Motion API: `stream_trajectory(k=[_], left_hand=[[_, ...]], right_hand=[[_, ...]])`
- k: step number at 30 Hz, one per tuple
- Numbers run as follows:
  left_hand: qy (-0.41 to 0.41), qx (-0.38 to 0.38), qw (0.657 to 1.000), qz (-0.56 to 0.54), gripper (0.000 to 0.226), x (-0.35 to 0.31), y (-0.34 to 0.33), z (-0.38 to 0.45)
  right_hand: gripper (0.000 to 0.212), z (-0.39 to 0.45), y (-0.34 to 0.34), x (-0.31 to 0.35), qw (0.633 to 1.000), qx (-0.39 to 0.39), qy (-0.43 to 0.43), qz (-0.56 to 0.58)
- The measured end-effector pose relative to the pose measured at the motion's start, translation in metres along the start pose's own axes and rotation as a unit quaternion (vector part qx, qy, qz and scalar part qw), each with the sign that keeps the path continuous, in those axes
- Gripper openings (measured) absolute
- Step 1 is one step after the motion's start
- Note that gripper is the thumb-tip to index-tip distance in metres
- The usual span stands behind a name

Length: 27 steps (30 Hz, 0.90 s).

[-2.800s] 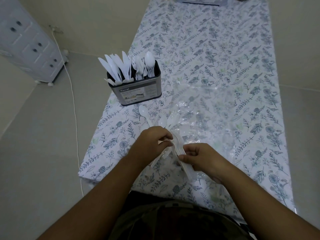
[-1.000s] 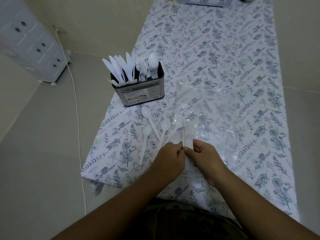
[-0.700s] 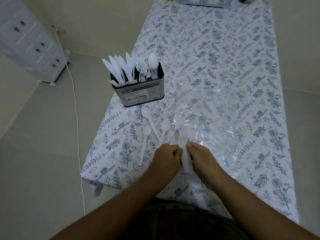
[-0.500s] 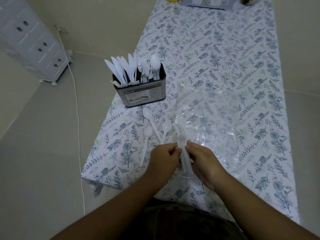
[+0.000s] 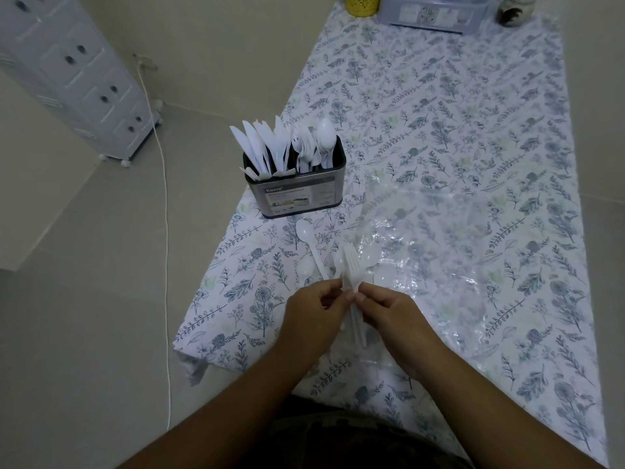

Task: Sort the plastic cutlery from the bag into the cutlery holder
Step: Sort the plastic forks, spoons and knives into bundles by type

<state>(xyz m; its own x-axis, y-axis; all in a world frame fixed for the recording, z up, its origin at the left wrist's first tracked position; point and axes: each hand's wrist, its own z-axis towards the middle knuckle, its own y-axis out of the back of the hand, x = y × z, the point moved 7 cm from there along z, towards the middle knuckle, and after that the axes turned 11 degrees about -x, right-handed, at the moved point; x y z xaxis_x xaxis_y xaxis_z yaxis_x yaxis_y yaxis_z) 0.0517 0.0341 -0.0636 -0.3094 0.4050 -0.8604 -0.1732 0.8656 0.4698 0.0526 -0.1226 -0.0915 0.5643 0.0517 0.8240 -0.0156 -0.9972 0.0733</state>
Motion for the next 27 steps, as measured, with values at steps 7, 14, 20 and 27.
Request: stream_trajectory(k=[7,14,20,27], left_hand=[[-0.054,-0.034,0.998,-0.012,0.034,-0.018,0.022,0.031],[-0.2,-0.058,0.978,0.022,0.028,-0.104,0.069,0.094],[-0.247,-0.092,0.964,0.038,0.03,-0.156,0.101,0.153],[-0.217,-0.096,0.971,0.037,0.029,-0.144,0.098,0.185]], right_hand=[[0.022,0.01,-0.021,0.058,0.993,0.002,0.107,-0.051],[0.023,0.035,-0.046,0.164,0.959,-0.021,0.27,-0.08],[0.02,0.062,-0.067,0.243,0.94,-0.026,0.334,-0.07],[0.019,0.098,-0.081,0.244,0.941,-0.057,0.323,-0.082]])
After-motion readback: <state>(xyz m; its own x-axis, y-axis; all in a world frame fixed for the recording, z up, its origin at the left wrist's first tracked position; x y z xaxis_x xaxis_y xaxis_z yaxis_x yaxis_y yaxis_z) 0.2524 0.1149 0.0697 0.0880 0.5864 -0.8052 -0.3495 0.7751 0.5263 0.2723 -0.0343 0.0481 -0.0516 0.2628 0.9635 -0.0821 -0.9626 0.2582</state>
